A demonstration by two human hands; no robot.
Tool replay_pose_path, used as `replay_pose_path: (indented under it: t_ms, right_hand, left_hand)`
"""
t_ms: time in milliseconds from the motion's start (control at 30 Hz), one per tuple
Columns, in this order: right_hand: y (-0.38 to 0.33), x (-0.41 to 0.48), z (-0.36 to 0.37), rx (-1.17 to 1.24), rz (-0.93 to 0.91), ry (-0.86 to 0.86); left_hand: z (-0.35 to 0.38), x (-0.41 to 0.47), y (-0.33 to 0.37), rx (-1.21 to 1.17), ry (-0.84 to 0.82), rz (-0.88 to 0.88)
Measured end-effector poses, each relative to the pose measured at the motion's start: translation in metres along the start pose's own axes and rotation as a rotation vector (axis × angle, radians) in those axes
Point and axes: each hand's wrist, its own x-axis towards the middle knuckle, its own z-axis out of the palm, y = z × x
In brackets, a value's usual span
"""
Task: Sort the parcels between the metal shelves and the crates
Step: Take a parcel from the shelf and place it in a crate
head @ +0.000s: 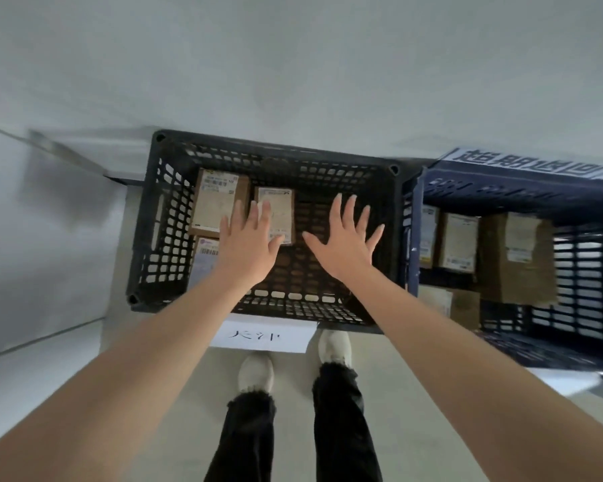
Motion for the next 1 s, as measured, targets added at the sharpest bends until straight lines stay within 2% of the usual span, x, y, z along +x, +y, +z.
replay_pose_path:
  t_ms: [67,167,333,633,800,1000]
  right_hand:
    - [0.010,-0.019,-0.003,-0.093,-0.001,0.070]
    - [0.020,-0.046,0.001,-0.108,0.054,0.071]
    - [0.040,-0.086,0.009,-0.107,0.096,0.108]
    - [0.115,-0.155,-0.023,-0.034,0.303,0.155]
    - [0.158,-0.218,-0.110,0.067,0.427,0.240]
    - [0.191,-0.326,-0.262,0.011,0.477,0.525]
  left_hand:
    - [-0.004,-0.010,0.005,0.064,0.044,0.032]
    - [-0.009,-0.027,0.012,0.139,0.048,0.091]
    - [-0.005,-0.054,0.025,0.209,0.196,0.296]
    - [-0.029,-0.077,0.099,0.323,0.193,0.430]
    - [-0.108,-0.102,0.184,0.391,0.266,0.565]
    - [-0.255,-0.150,0.304,0.419,0.482,0.702]
